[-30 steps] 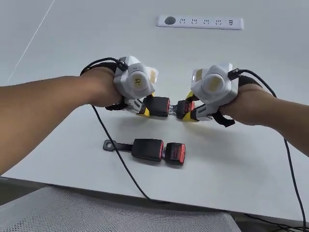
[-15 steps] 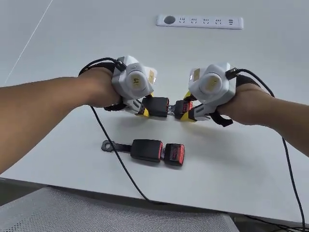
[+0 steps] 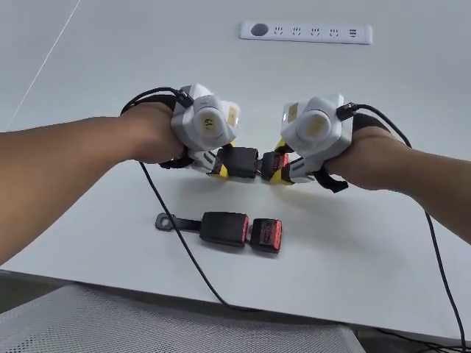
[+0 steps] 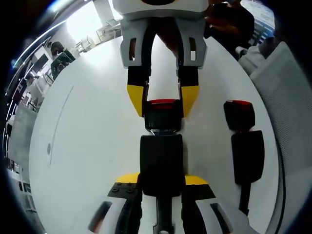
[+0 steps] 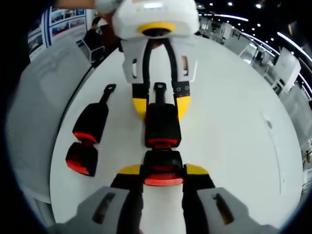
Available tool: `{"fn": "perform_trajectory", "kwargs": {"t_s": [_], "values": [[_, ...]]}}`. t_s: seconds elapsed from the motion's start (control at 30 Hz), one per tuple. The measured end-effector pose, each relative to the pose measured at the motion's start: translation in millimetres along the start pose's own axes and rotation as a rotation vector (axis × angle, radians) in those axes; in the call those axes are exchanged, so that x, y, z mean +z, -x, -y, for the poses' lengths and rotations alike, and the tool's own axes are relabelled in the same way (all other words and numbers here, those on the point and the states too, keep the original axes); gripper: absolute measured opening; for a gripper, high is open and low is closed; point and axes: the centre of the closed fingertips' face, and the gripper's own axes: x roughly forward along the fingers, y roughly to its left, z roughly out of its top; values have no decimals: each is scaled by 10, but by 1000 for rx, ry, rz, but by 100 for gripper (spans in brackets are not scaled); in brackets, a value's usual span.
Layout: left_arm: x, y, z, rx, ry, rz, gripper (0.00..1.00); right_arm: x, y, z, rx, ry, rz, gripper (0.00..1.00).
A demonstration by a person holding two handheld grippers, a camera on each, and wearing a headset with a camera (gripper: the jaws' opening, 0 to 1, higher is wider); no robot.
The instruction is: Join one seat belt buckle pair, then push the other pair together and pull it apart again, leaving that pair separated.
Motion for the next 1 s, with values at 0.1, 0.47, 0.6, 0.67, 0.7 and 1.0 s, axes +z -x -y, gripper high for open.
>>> {"fn": "perform_trajectory", "kwargs": {"t_s": [0.1,0.47,0.6,0.67,0.7,1.0], "values": [[0,-1,2,-1,-1,-2,31,3,-4,3,-1,0,1,28],[0,-5,10,-1,-1,-7,31,14,10,-9,-2,4,1,28],[0,-1,16,1,0,-7,31,16,14,-12,-2,1,1,29],[-2,2,20,1,2,-4,31,16,17,-14,-2,1,2,29],[-3,3,21,1,3,-3,31,16,18,-14,-2,2,3,29],[-16,19,22,0,17,13,31,-102,100,-5,-4,-5,6,29]]}}
